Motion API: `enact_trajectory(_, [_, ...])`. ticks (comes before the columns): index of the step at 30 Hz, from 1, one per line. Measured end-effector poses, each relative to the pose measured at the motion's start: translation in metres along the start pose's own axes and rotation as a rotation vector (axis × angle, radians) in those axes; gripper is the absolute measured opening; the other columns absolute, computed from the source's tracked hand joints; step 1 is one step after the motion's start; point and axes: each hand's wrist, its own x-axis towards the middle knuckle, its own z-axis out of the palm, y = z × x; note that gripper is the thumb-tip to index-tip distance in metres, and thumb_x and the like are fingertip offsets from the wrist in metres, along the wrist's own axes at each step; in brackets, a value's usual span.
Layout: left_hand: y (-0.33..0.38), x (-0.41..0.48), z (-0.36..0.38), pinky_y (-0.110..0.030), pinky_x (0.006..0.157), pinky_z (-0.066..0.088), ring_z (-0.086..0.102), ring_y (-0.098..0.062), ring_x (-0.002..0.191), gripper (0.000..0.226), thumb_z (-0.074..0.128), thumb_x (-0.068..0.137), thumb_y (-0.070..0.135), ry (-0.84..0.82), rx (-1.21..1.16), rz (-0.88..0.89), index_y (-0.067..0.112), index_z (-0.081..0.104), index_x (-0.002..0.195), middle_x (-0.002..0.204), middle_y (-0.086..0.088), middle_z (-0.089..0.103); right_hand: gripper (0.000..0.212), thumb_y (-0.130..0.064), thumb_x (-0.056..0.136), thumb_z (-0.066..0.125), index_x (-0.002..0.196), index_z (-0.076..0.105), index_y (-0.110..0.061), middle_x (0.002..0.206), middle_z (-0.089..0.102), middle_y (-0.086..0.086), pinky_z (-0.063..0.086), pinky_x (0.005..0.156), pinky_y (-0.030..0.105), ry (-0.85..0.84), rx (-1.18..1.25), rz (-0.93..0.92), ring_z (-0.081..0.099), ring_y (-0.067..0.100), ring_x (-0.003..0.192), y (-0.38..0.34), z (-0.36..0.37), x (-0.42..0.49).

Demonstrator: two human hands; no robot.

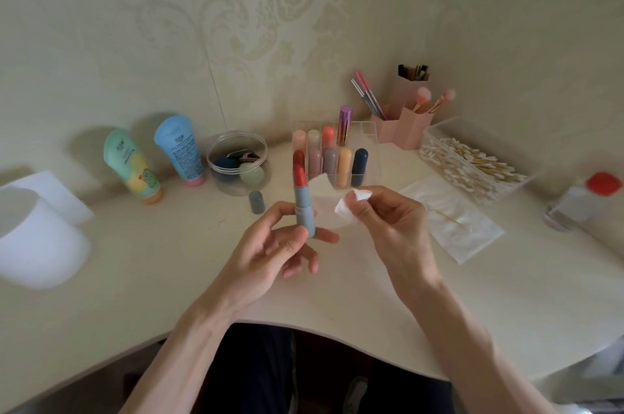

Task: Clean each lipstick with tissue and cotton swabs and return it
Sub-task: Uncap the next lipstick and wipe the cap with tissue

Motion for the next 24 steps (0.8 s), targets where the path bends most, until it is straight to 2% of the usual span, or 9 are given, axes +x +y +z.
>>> enact_trajectory(2, [-0.001,0.001,0.002,-0.025,0.061,0.042,0.066,-0.022,0.082,0.026,0.054,0.102,0.016,0.034,0.04,0.007,0.003,0.05,0.124,0.117,-0.012,0.075,0.011,-0.025,0.096,0.077,0.089,0.082,-0.017,0.085,0.073,0.02,0.043,0.072,0.035,0.099,-0.056,0.019,0.059,0.03,0.074,0.002,-0.005,0.003])
enact_trajectory(3, [-0.002,0.002,0.002,-0.024,0.067,0.044,0.066,-0.02,0.089,0.024,0.058,0.1,0.019,0.059,0.068,0.002,0.009,0.055,0.122,0.116,-0.008,0.075,0.012,-0.025,0.096,0.077,0.085,0.081,-0.02,0.079,0.07,0.016,0.04,0.069,0.031,0.142,-0.079,0.031,0.054,0.022,0.072,0.003,-0.008,0.005])
enact_trajectory(5, [-0.006,0.004,0.001,-0.023,0.082,0.045,0.066,-0.016,0.096,0.019,0.068,0.095,0.027,0.129,0.133,-0.031,0.025,0.066,0.114,0.11,-0.006,0.075,0.017,-0.023,0.096,0.077,0.078,0.079,-0.025,0.067,0.063,-0.005,0.035,0.061,0.02,0.194,-0.111,0.05,0.047,0.011,0.069,0.003,-0.013,0.008])
enact_trajectory(7, [-0.007,0.007,0.001,-0.027,0.087,0.045,0.065,-0.016,0.091,0.018,0.073,0.091,0.027,0.176,0.173,-0.042,0.026,0.071,0.109,0.108,-0.006,0.074,0.021,-0.023,0.096,0.077,0.075,0.078,-0.028,0.065,0.061,-0.014,0.035,0.057,0.016,0.201,-0.146,0.062,0.046,0.01,0.067,0.002,-0.015,0.008])
enact_trajectory(10, [-0.004,0.013,0.005,-0.021,0.083,0.051,0.068,-0.014,0.081,0.016,0.076,0.092,0.017,0.243,0.251,-0.015,0.02,0.073,0.107,0.104,0.005,0.076,0.017,-0.024,0.095,0.079,0.078,0.079,-0.027,0.068,0.067,-0.012,0.036,0.055,0.012,0.187,-0.204,0.077,0.047,0.008,0.064,0.003,-0.014,0.009])
enact_trajectory(14, [-0.004,0.035,0.007,-0.018,0.071,0.052,0.068,-0.005,0.071,0.014,0.082,0.087,0.022,0.368,0.554,0.026,0.022,0.078,0.101,0.093,0.016,0.077,0.015,-0.027,0.095,0.078,0.08,0.078,-0.027,0.073,0.072,-0.011,0.039,0.057,0.012,0.202,-0.284,0.081,0.048,0.007,0.061,0.004,-0.015,0.011])
enact_trajectory(19, [-0.009,0.062,0.012,-0.039,0.077,0.058,0.069,-0.002,0.067,0.019,0.082,0.082,0.038,0.476,0.798,0.021,0.028,0.08,0.098,0.089,0.014,0.078,0.014,-0.028,0.098,0.072,0.084,0.076,-0.024,0.079,0.073,-0.017,0.047,0.076,0.022,0.344,-0.334,0.02,0.065,0.002,0.081,0.001,-0.018,0.011])
enact_trajectory(21, [-0.011,0.067,0.014,-0.043,0.078,0.058,0.071,-0.01,0.071,0.021,0.078,0.082,0.042,0.503,0.836,0.038,0.028,0.079,0.097,0.089,0.01,0.079,0.015,-0.027,0.098,0.068,0.084,0.075,-0.025,0.08,0.073,-0.018,0.047,0.075,0.019,0.416,-0.328,0.0,0.067,0.0,0.086,-0.001,-0.019,0.01])
enact_trajectory(24, [-0.013,0.071,0.014,-0.045,0.078,0.058,0.072,-0.016,0.073,0.019,0.076,0.084,0.043,0.527,0.861,0.037,0.027,0.079,0.095,0.087,0.008,0.078,0.016,-0.026,0.097,0.066,0.083,0.073,-0.024,0.074,0.07,-0.016,0.043,0.068,0.016,0.446,-0.314,-0.007,0.063,0.001,0.076,-0.003,-0.019,0.01])
